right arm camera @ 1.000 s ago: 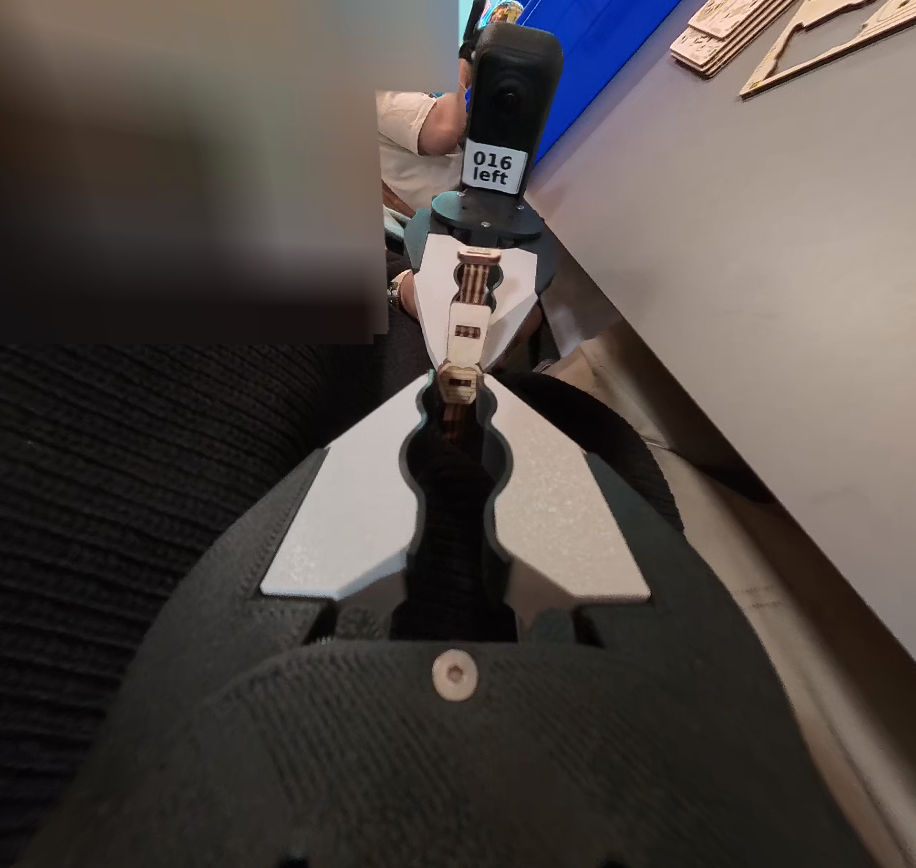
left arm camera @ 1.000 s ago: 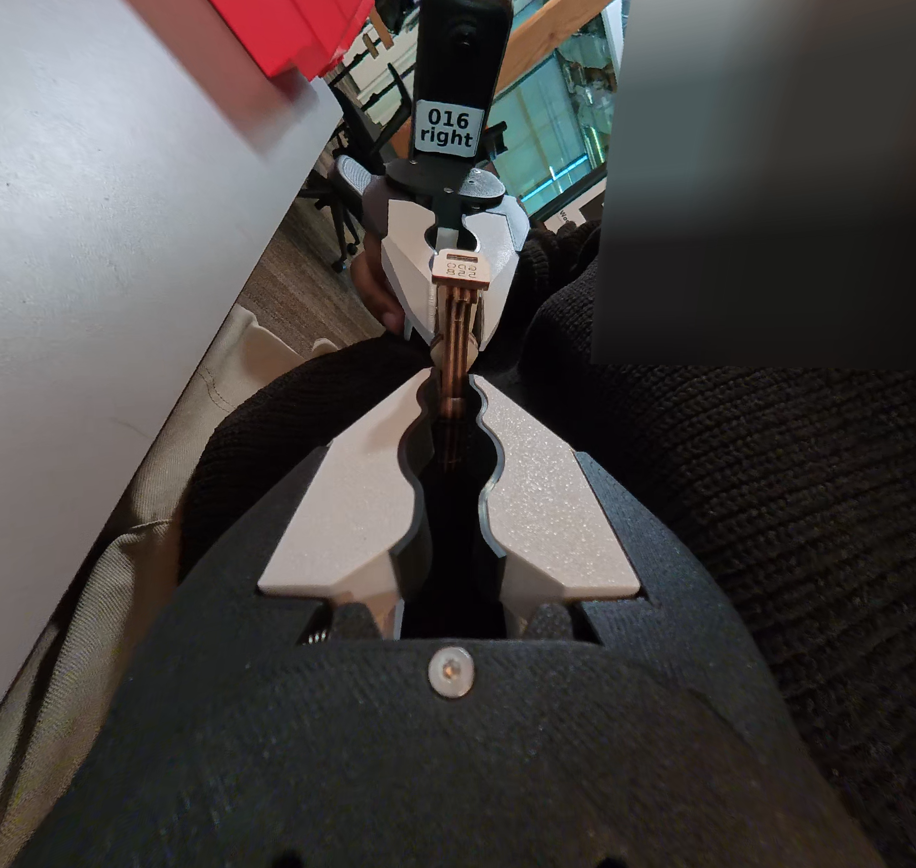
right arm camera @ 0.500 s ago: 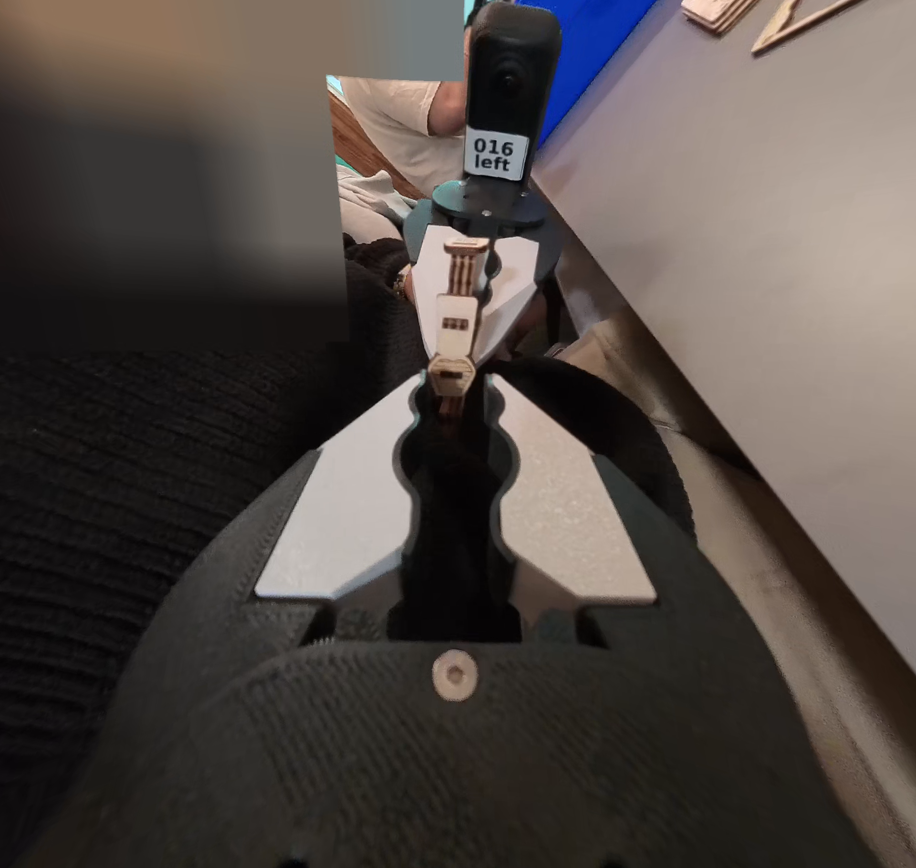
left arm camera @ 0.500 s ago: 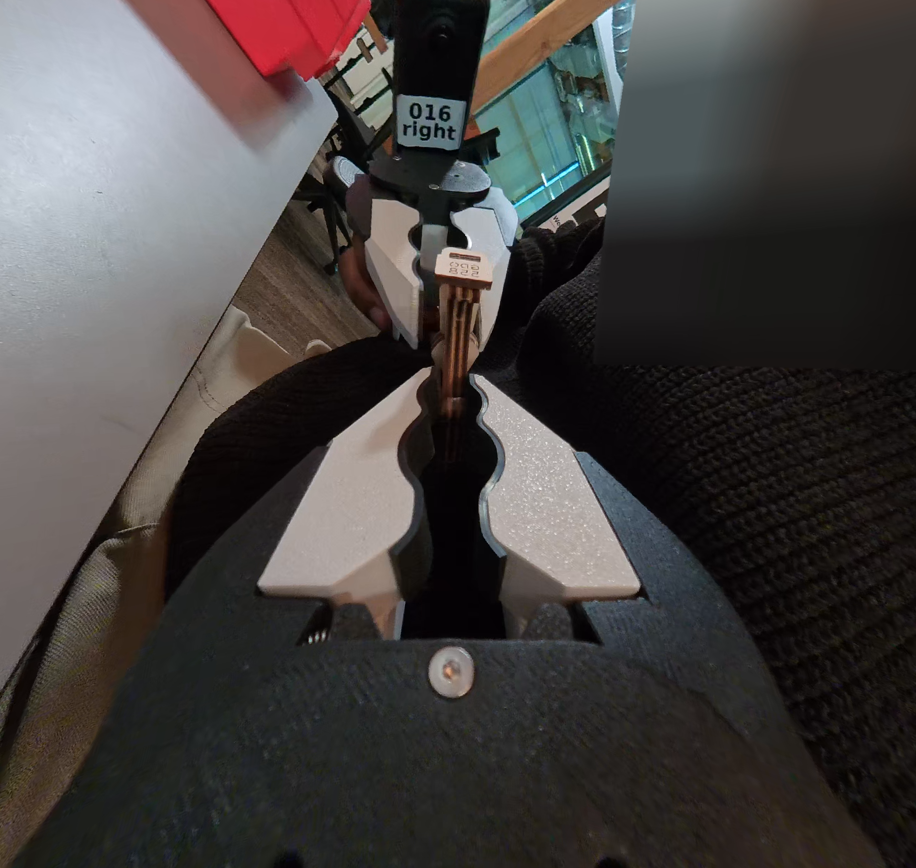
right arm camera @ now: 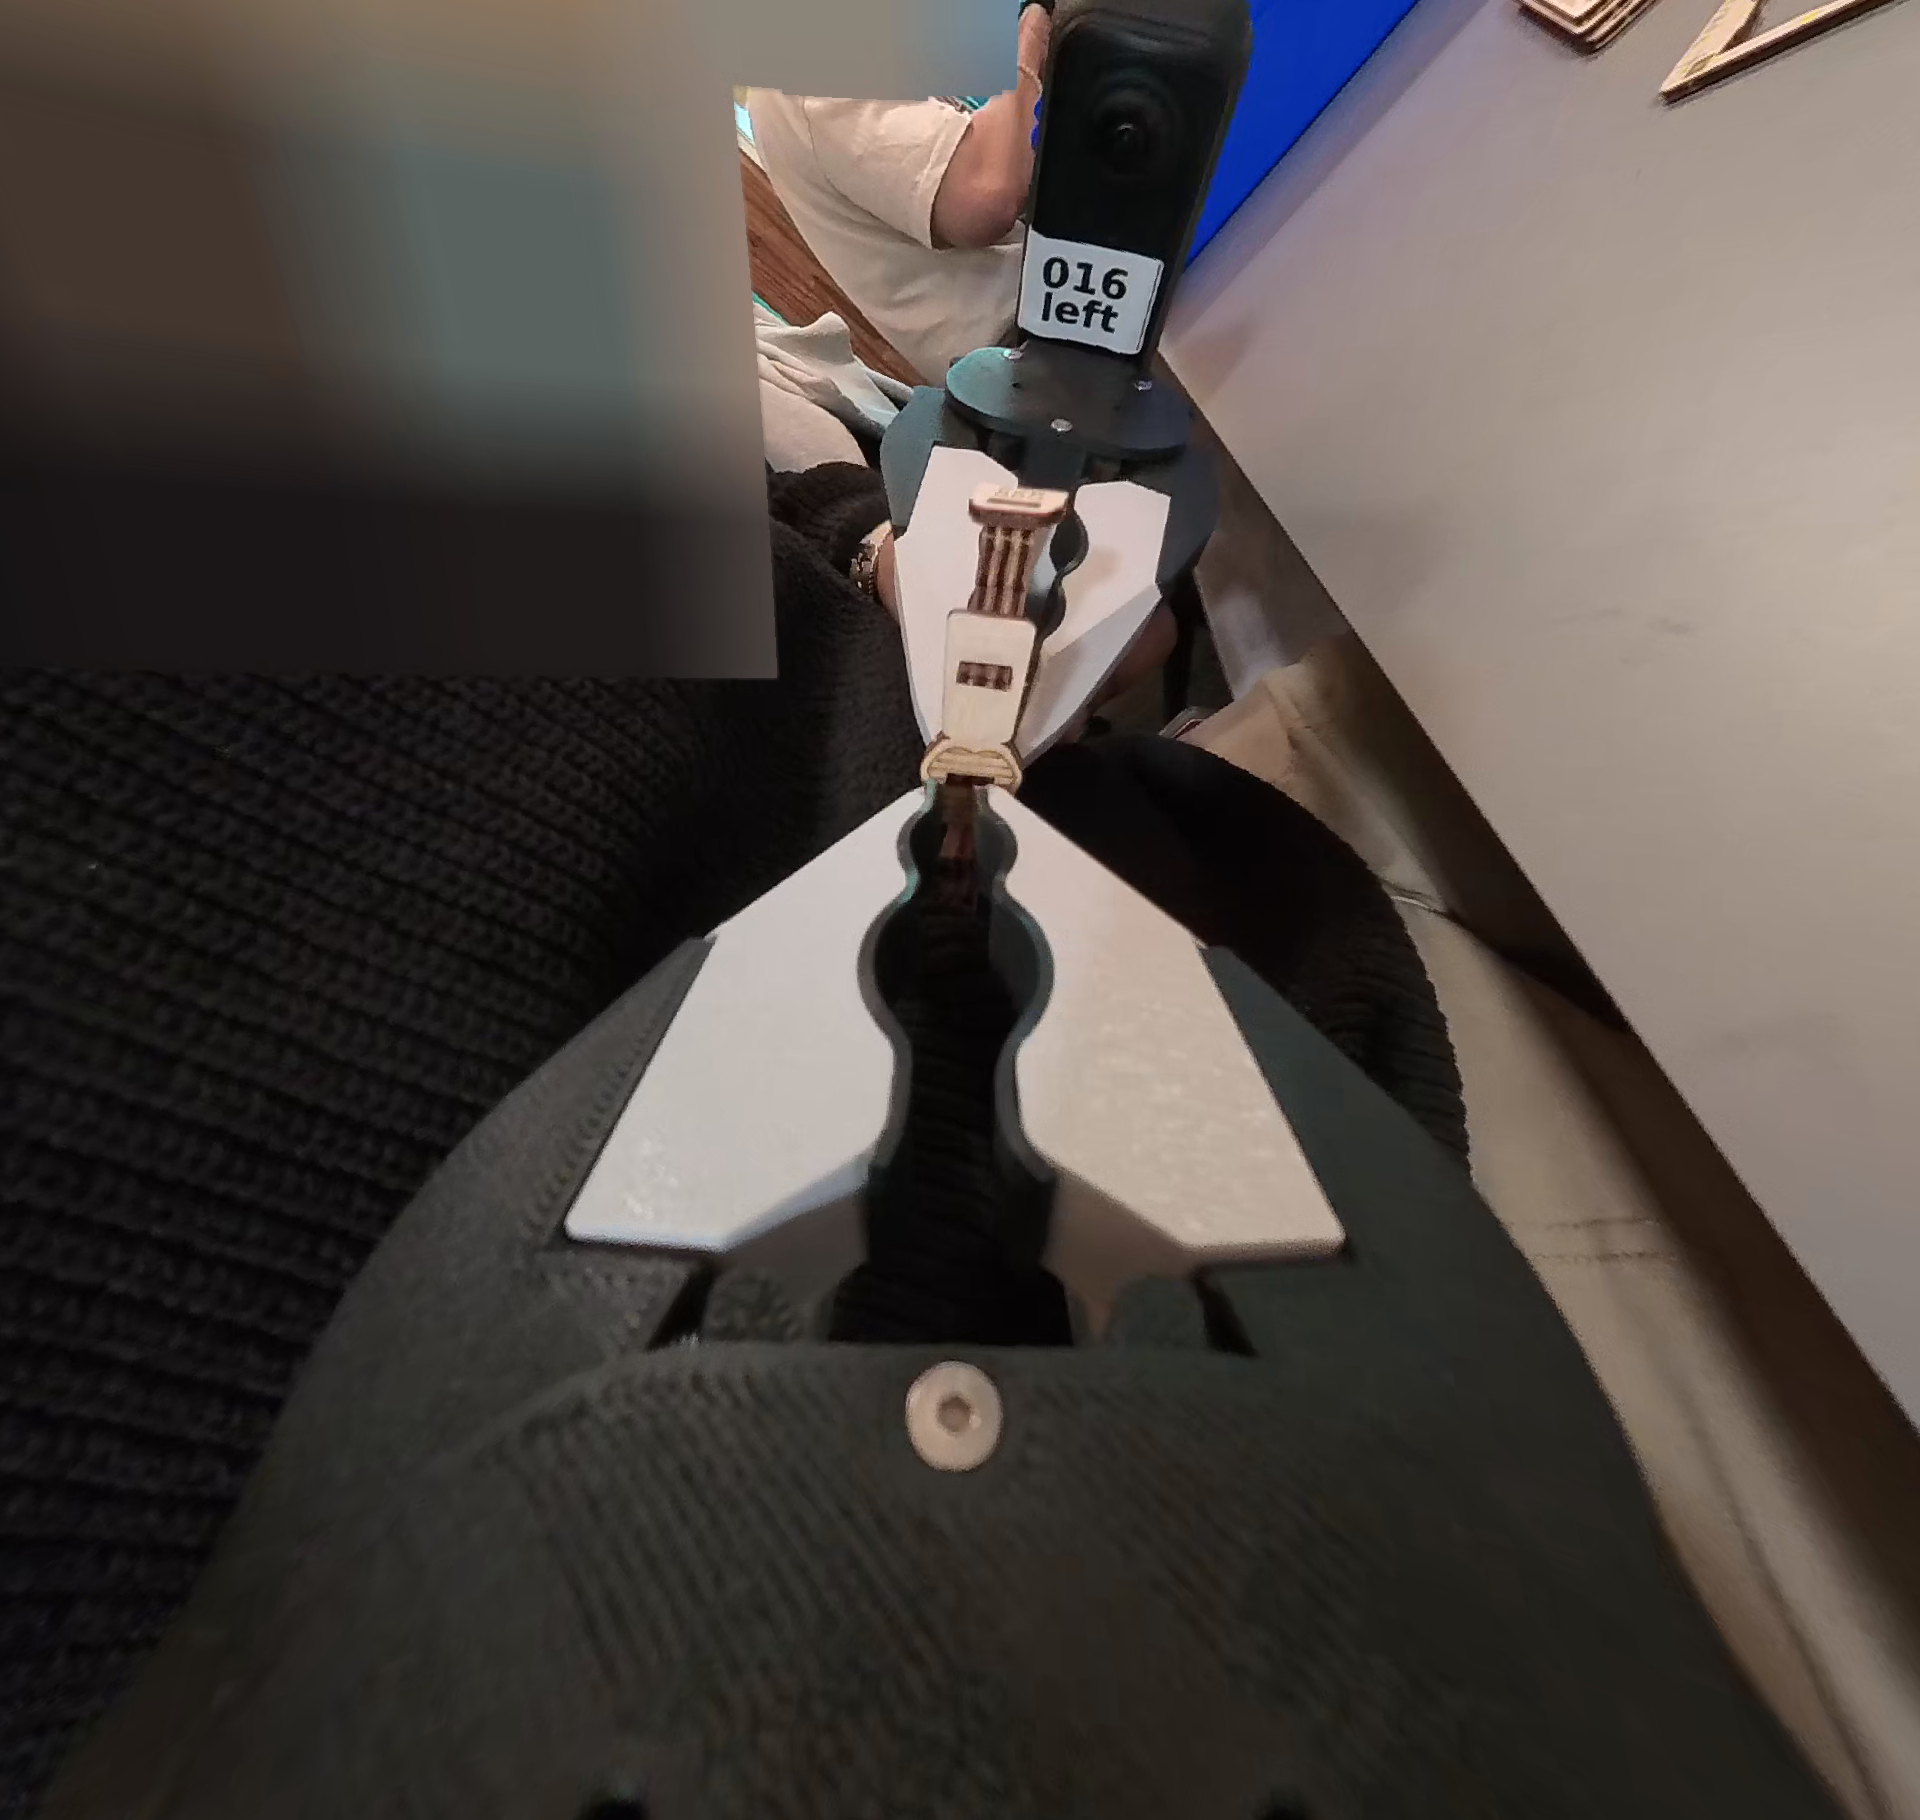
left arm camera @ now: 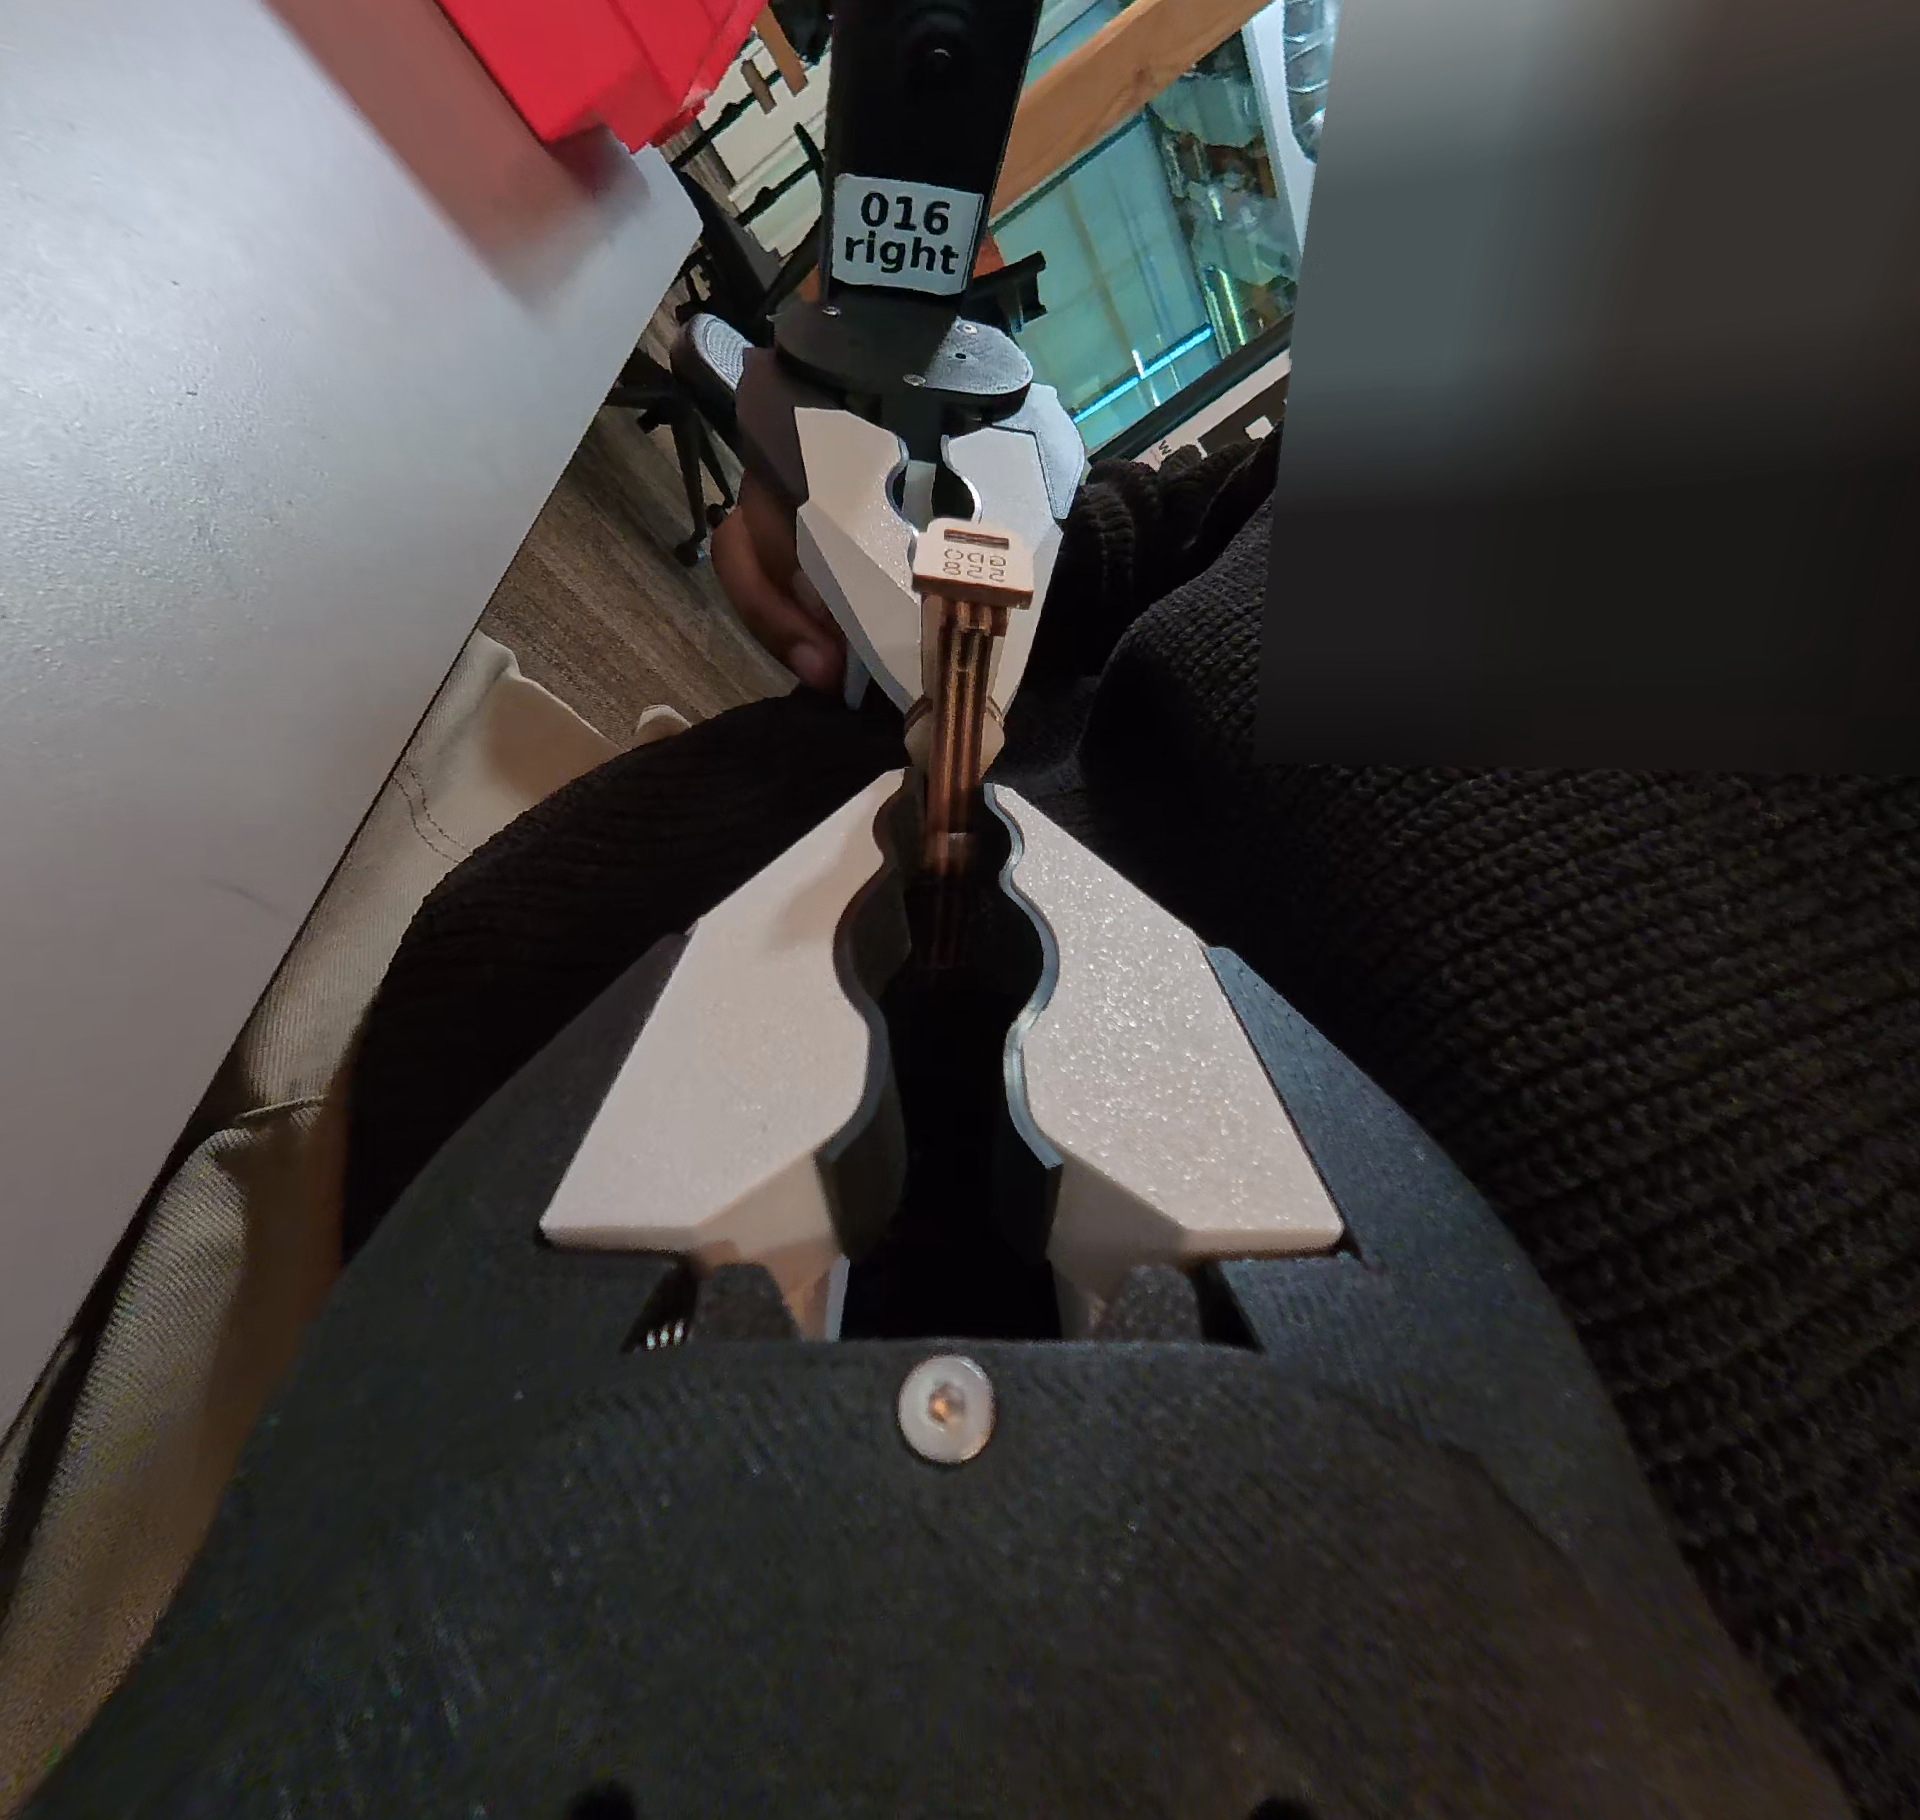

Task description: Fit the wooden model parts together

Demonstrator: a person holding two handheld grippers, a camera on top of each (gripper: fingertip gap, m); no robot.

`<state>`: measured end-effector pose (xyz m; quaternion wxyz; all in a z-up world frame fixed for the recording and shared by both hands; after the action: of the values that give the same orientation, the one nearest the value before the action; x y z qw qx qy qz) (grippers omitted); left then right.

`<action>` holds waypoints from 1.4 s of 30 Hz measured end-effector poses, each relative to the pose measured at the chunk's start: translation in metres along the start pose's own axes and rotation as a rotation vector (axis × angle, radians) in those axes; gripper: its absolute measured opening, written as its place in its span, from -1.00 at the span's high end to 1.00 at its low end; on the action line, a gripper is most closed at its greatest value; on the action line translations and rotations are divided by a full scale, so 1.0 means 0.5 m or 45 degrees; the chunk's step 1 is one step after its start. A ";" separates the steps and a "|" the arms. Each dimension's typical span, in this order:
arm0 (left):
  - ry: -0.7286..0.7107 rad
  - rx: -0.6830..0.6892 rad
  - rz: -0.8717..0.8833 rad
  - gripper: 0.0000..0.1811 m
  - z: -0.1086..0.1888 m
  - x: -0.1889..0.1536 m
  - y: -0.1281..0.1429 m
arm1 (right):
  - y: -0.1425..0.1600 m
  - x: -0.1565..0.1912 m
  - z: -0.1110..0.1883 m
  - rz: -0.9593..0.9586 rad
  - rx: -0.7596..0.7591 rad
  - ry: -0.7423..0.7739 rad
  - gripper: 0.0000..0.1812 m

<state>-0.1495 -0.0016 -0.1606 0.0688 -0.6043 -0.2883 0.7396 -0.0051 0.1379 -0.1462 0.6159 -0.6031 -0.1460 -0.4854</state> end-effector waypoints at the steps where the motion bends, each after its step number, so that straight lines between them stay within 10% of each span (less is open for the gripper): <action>1: 0.002 0.002 0.002 0.92 0.000 0.000 0.000 | 0.000 0.000 0.000 0.001 0.005 -0.002 0.95; 42: -0.061 -0.061 -0.141 0.92 -0.009 -0.020 0.009 | -0.004 0.033 0.001 -0.051 0.066 0.098 1.00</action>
<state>-0.1417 -0.0083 -0.1549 0.0882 -0.5711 -0.3405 0.7417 0.0013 0.1318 -0.1323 0.6266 -0.5648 -0.1466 -0.5166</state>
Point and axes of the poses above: each gripper's, where its closed fingertips meet, z back along the fingers, y out of its underside, x = y × z across the jaws, the point moved 10 cm from there along z, back along the fingers, and after that the axes turned 14 degrees about x, right-handed, at the moved point
